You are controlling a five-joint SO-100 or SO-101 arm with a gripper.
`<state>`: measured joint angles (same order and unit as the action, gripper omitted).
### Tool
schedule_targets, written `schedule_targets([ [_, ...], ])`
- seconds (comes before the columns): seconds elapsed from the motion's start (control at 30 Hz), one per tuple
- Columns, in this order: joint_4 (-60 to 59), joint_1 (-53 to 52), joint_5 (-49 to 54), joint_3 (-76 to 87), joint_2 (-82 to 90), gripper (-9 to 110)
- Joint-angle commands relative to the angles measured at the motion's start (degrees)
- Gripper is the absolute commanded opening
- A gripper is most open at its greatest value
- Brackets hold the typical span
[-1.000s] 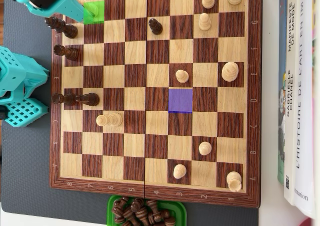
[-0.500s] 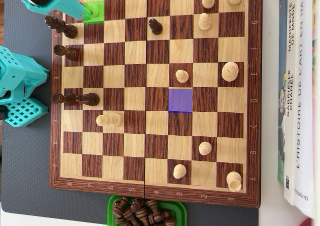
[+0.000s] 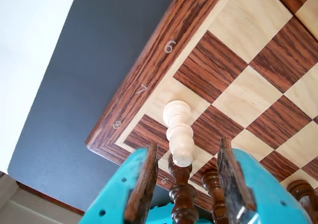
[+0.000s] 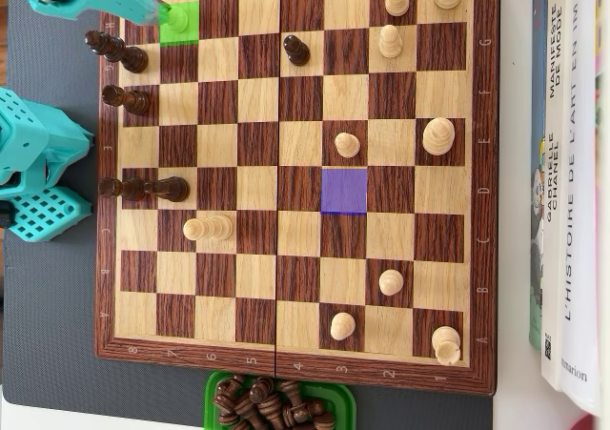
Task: Play chess
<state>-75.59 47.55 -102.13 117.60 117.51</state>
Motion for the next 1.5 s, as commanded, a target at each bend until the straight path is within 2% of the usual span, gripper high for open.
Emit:
schedule_targets([
  [0.0, 0.3, -0.2, -0.4, -2.3, 4.6, 18],
  [0.23, 0.4, -4.0, -0.1, -3.0, 13.8, 18],
  [0.4, 0.4, -10.5, 0.3, -4.9, 21.4, 18],
  [0.7, 0.4, -30.5, 0.5, -4.7, 35.1, 18],
  [0.97, 1.2, -47.7, 8.3, -4.6, 40.4, 18],
  [1.13, 16.4, -51.2, 10.2, 3.4, 43.4, 18],
  [1.47, 47.7, -50.1, 10.5, 26.1, 54.5, 18],
])
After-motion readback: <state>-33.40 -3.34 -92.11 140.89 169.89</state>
